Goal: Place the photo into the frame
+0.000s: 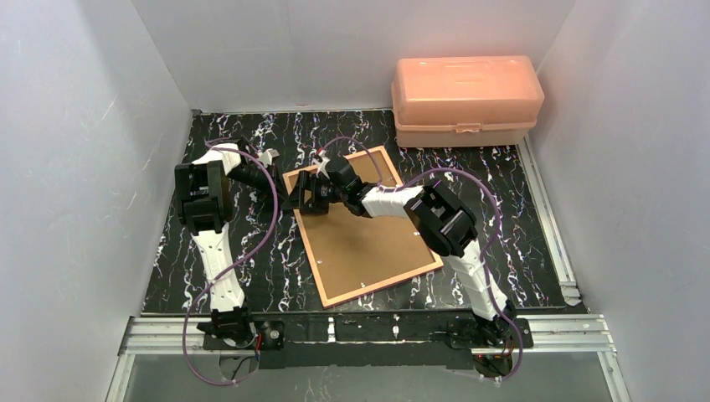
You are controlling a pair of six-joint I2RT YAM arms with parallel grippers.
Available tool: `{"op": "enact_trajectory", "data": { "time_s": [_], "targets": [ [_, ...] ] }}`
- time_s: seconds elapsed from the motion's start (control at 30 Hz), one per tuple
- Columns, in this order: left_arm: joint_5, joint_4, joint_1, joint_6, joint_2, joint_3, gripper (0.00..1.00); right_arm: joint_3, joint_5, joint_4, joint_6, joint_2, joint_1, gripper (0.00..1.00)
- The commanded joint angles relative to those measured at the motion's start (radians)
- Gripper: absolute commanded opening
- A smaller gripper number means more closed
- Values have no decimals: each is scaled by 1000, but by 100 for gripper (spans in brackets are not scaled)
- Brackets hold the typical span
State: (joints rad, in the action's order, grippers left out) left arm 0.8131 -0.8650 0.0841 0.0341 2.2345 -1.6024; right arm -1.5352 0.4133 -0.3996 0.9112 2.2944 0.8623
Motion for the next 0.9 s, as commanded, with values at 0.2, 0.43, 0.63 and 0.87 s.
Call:
{"op": "enact_trajectory", "data": {
  "time_s": [0.2, 0.43, 0.63, 0.87],
  "targets": [
    [-44, 14, -20, 33, -23, 33, 5, 73, -43, 51, -44, -105, -14, 95],
    [-45, 14, -20, 26, -26, 33, 5, 87, -61, 78, -75, -134, -42, 95],
    [-44, 14, -20, 27, -30, 39, 5, 50, -55, 49, -45, -81, -37, 95],
    [-41, 14, -20, 24, -27, 34, 5, -9, -42, 47, -22, -27, -26, 95]
  ]
}}
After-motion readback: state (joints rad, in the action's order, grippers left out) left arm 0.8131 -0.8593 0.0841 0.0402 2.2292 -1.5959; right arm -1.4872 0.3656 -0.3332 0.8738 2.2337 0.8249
